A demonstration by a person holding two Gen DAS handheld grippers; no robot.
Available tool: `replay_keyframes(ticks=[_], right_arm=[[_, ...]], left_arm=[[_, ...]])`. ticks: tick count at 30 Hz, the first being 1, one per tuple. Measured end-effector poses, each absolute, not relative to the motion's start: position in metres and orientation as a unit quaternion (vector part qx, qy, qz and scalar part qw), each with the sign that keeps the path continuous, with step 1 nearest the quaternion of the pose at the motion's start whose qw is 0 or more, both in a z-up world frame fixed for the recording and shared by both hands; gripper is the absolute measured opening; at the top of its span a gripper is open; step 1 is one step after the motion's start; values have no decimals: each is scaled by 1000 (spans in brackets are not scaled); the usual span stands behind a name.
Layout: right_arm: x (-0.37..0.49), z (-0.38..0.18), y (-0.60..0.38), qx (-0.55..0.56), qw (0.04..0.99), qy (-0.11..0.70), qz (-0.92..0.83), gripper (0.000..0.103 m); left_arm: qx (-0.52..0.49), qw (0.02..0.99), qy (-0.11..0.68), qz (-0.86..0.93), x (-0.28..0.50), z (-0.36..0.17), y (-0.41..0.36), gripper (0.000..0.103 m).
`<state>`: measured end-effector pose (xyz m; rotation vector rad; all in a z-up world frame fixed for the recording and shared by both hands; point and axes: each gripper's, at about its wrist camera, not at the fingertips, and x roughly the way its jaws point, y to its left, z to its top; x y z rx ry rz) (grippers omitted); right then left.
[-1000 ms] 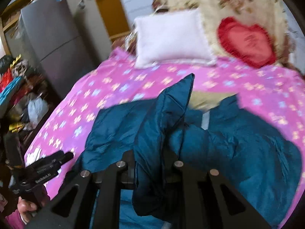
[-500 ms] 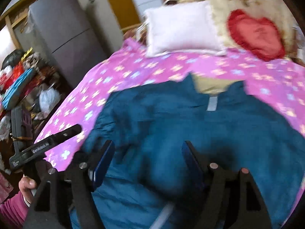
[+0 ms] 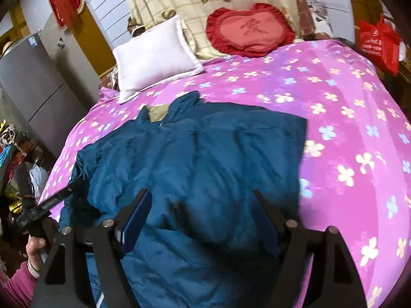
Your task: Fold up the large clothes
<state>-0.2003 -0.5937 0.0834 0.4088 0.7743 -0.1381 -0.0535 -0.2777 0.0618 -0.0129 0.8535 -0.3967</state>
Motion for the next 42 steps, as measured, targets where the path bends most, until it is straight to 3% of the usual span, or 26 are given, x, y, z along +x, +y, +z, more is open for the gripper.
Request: replay_keyframes(ticks=[4, 8, 16, 18, 27, 34, 42], right_arm=[[-209, 91, -601, 176, 911, 359, -102, 81], [-199, 88, -606, 169, 912, 349, -132, 80], [-107, 26, -579, 100, 898, 402, -145, 80], [-94, 12, -580, 79, 893, 410, -168, 81], [-115, 33, -578, 109, 896, 390, -181, 82], [-111, 69, -528, 76, 924, 358, -114, 83], [-55, 42, -491, 21, 915, 390, -96, 83]], left_arm=[[-85, 891, 408, -181, -40, 71, -239, 0], [-84, 895, 413, -150, -36, 73, -222, 0], [-69, 880, 446, -146, -36, 53, -225, 0], [-85, 876, 449, -154, -32, 53, -220, 4], [-92, 910, 381, -134, -47, 88, -205, 13], [-42, 921, 357, -150, -57, 92, -223, 15], [21, 903, 406, -143, -43, 56, -247, 15]])
